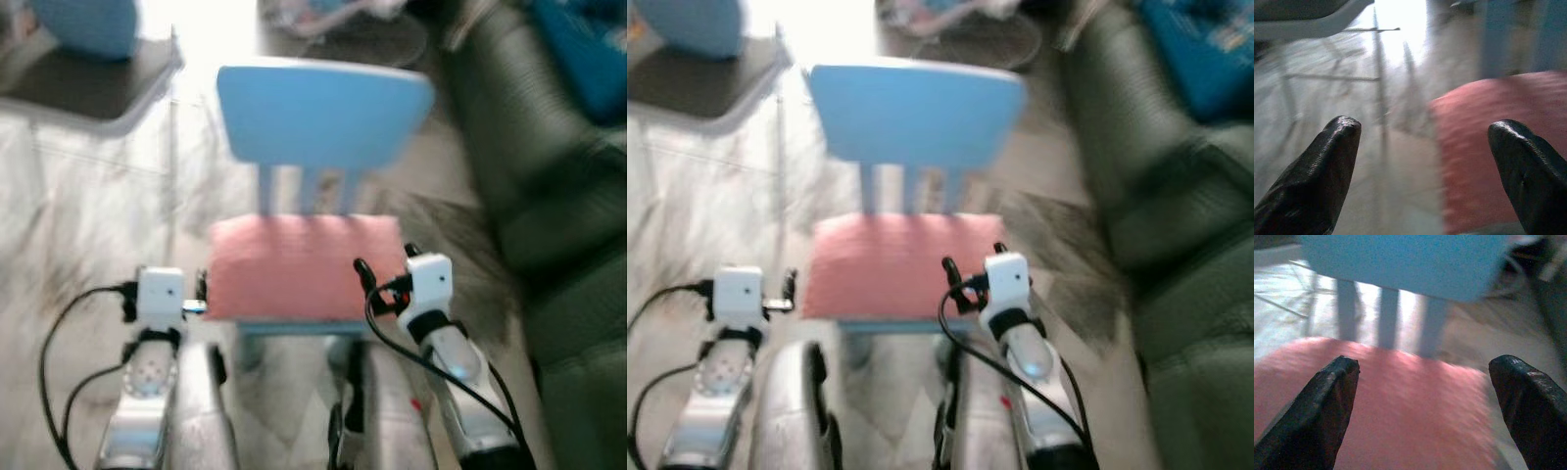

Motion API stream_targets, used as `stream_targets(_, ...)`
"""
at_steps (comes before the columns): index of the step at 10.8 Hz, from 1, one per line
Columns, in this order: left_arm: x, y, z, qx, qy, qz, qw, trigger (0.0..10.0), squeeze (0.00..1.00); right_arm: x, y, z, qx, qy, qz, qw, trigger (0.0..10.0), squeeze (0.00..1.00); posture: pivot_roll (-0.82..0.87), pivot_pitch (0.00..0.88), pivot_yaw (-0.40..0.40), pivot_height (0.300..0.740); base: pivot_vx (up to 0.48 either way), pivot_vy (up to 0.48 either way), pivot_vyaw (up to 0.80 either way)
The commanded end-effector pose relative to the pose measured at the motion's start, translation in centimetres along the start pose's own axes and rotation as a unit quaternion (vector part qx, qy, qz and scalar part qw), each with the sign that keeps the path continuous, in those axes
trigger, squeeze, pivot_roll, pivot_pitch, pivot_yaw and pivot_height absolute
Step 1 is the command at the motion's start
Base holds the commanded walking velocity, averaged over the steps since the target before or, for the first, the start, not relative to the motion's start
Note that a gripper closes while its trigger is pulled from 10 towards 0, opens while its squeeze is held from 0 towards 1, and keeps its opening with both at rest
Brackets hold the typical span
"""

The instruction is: Move the pillow to the sofa

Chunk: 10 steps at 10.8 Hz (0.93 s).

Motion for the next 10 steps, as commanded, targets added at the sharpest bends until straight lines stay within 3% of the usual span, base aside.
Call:
stream_targets(1, -0.9, 0.1, -0.5, 0.013, 0.005, -0.018, 1.0, 10.0, 0.0, -0.8, 0.6, -1.0, 0.02, 0.003, -0.014, 1.0, 10.0, 0.0, -0.03, 0.177, -0.089, 0.558, 0.0, 0.0, -0.8)
stream_targets(2, -1.0, 0.2, -0.5, 0.014, 0.005, -0.02, 1.0, 10.0, 0.0, -0.8, 0.7, -0.9, 0.02, 0.003, -0.015, 1.0, 10.0, 0.0, -0.03, 0.18, -0.089, 0.558, 0.0, 0.0, -0.8)
stream_targets(4, -0.9, 0.4, -0.6, 0.015, 0.005, -0.021, 1.0, 10.0, 0.0, -0.5, 0.8, -0.9, 0.019, 0.004, -0.013, 1.0, 10.0, 0.0, -0.02, 0.197, -0.085, 0.558, 0.0, 0.0, 0.0)
stream_targets(6, 0.3, 0.8, -0.8, 0.019, -0.012, 0.002, 1.0, 10.0, 0.0, -0.1, 1.0, -0.9, 0.022, 0.001, -0.004, 1.0, 10.0, 0.0, -0.02, 0.215, -0.087, 0.553, 0.0, 0.0, 0.0)
stream_targets(10, 1.9, 1.3, -0.8, 0.023, -0.024, 0.027, 0.999, 10.0, 0.0, 0.4, 1.4, -0.8, 0.028, -0.01, 0.01, 1.0, 10.0, 0.0, -0.02, 0.268, -0.096, 0.498, 0.0, 0.0, 0.0)
Point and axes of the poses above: a point about 5 cm out from each wrist's last joint towards the gripper, its own y axis pointing back from the gripper into the wrist, its own z axis along the axis of the wrist's last joint, x = y × z, the point moved 5 cm from there along -y, pointing out of the wrist towards the gripper, and after that the axes turned 5 degrees about y, right-handed, at the moved point
